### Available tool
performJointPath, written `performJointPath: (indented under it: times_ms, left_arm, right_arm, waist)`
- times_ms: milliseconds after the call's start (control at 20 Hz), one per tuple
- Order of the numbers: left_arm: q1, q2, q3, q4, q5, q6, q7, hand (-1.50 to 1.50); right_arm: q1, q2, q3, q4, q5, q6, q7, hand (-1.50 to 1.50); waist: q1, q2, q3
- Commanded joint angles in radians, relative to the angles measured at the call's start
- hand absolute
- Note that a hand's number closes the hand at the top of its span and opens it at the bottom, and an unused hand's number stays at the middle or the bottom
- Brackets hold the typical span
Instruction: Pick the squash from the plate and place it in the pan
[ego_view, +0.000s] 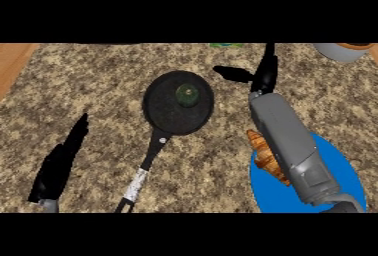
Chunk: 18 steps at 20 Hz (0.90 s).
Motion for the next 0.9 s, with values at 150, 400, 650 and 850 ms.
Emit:
performJointPath:
  times_ms: [150, 400, 650, 850]
  left_arm:
    - [-0.007, 0.024, 0.055, 0.010, 0.003, -0.006, -0.005, 0.00]
    - [0.050, 0.004, 0.036, -0.046, 0.009, -0.027, 0.022, 0.00]
    - [0.008, -0.028, 0.033, 0.044, -0.045, 0.011, -0.034, 0.00]
    - [0.028, -0.040, 0.017, -0.021, -0.051, -0.010, -0.003, 0.00]
  right_arm:
    - [0.220, -0.119, 0.011, -0.183, -0.003, 0.112, -0.065, -1.50]
    - [0.382, -0.212, 0.039, -0.414, 0.001, 0.188, 0.027, -1.50]
    - [0.543, -0.292, 0.002, -0.594, -0.042, 0.293, 0.052, -1.50]
    - [0.587, -0.351, -0.043, -0.617, -0.061, 0.393, 0.038, -1.50]
  waist:
    - [-0.038, -0.011, -0.001]
    - [-0.039, -0.014, -0.001]
    - [-0.036, -0.009, -0.001]
    - [-0.028, -0.008, -0.001]
